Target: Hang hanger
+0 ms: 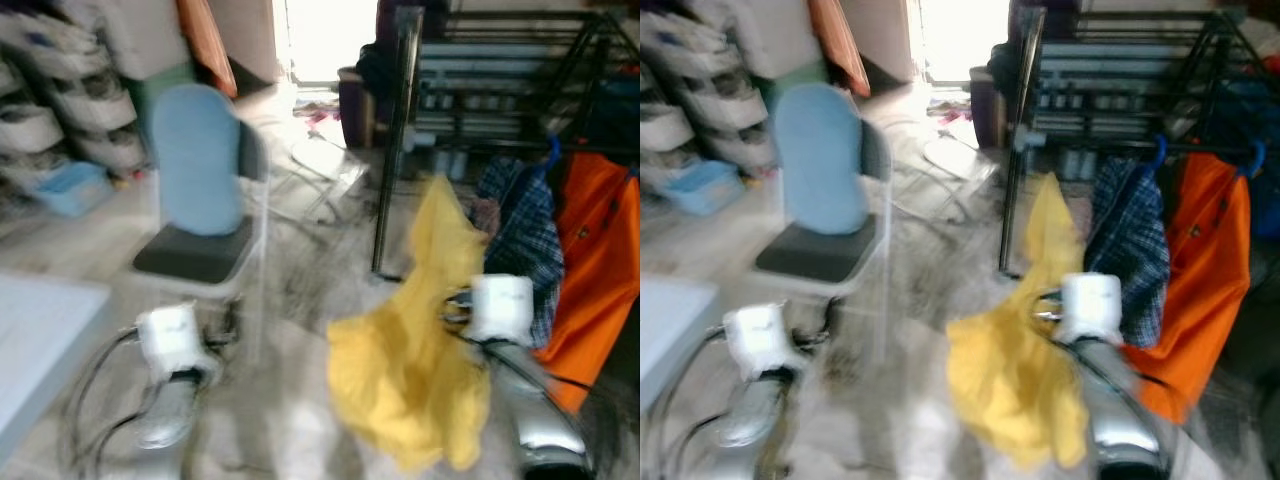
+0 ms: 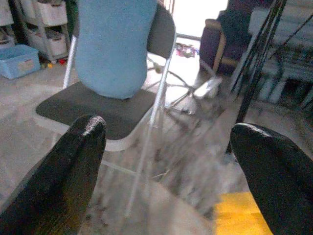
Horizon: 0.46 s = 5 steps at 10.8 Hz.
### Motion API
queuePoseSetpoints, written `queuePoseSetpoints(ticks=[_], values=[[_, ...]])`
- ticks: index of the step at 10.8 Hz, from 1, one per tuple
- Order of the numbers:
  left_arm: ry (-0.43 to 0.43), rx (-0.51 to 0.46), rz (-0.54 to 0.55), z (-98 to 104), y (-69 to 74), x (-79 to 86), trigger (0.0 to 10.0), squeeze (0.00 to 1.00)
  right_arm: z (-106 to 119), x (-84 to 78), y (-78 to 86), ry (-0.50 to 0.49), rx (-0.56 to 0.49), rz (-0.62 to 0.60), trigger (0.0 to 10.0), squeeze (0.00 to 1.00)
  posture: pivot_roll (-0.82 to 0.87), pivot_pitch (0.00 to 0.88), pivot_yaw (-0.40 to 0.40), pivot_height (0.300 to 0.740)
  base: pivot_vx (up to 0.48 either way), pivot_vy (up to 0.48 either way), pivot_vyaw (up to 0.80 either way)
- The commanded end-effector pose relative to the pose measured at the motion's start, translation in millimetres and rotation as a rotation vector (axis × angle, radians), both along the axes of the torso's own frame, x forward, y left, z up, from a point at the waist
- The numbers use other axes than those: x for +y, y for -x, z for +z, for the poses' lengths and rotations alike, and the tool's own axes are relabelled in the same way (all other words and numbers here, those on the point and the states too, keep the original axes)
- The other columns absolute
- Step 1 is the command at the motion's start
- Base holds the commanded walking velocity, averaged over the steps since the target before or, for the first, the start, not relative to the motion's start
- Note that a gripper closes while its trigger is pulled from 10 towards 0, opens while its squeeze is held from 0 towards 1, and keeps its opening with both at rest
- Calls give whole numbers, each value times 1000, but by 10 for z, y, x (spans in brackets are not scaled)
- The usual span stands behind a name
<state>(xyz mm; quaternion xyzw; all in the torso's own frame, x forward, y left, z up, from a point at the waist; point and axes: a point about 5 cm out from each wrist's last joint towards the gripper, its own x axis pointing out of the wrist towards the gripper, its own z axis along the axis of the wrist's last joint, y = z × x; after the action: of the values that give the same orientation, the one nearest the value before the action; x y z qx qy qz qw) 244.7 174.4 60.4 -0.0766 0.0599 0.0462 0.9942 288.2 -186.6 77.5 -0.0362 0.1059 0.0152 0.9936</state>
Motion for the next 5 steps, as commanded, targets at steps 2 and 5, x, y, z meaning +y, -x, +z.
queuePoseSetpoints(ticks=[2, 5], values=[[18, -9, -23, 39, -39, -121, 10000, 0, 126, -138, -31, 7, -33, -38, 10000, 0, -129, 0, 58, 740, 480, 0, 0], [21, -6, -31, 41, -42, -135, 10000, 0, 124, -124, -63, -2, -26, -47, 10000, 0, -129, 0, 59, 740, 480, 0, 0]])
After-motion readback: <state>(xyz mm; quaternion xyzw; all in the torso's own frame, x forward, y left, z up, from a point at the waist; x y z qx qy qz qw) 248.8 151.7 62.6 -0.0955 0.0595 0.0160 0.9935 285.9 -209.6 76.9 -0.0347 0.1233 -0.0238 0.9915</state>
